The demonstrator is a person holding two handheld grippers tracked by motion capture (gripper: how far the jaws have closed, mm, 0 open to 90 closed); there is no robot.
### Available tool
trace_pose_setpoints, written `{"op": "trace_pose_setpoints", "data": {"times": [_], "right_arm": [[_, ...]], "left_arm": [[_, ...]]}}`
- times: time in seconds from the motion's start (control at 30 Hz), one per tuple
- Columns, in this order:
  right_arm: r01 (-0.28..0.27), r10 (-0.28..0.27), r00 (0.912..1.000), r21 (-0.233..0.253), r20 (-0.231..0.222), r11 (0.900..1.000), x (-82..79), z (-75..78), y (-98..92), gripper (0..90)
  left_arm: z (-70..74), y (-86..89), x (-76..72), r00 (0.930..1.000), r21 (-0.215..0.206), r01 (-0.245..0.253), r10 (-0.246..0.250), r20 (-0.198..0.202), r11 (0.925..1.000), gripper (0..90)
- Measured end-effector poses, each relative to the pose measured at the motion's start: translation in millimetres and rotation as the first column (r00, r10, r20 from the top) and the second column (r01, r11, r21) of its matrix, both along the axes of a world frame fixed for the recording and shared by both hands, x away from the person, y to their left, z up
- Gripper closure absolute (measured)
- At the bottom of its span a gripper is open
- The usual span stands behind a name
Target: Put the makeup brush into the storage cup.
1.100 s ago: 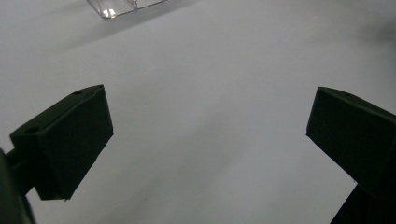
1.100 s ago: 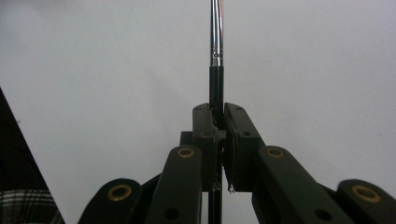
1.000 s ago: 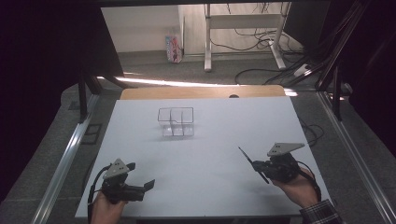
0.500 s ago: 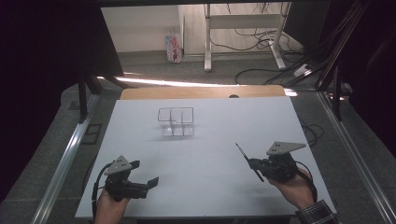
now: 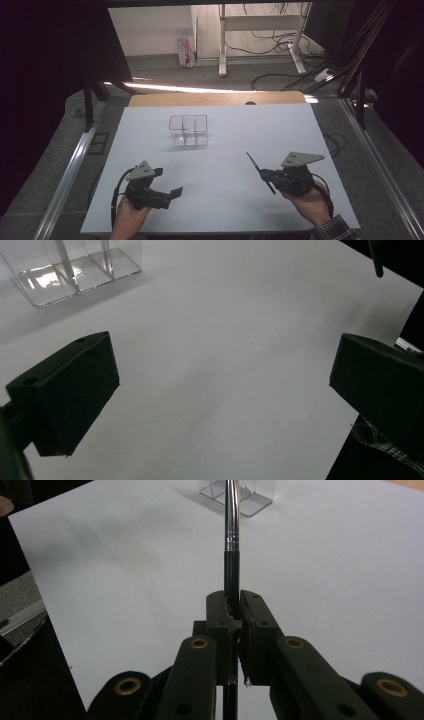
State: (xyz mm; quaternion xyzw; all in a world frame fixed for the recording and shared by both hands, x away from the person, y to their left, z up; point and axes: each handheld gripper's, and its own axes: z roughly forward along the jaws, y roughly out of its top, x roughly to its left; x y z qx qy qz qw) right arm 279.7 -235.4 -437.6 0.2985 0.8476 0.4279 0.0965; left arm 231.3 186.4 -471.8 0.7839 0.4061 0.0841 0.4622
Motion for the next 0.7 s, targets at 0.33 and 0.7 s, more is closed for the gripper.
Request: {"op": "trace_pose_setpoints", "data": {"times": [0.33, 0.7], "right_arm": [[-0.013, 0.013, 0.9999, 0.028, 0.006, 1.000, -1.5, 0.2, 10.3, 83.6], [-0.018, 0.017, 0.9996, 0.048, 0.022, 0.999, -4.6, -0.3, 19.4, 83.6]], "left_arm": [[2.4, -17.0, 10.6, 0.9998, -0.034, 0.018, -0.018, -0.012, 0.9993, 0.0], [3.1, -39.8, 21.9, 0.9967, -0.105, 0.068, -0.072, -0.036, 0.9921, 0.0]]}}
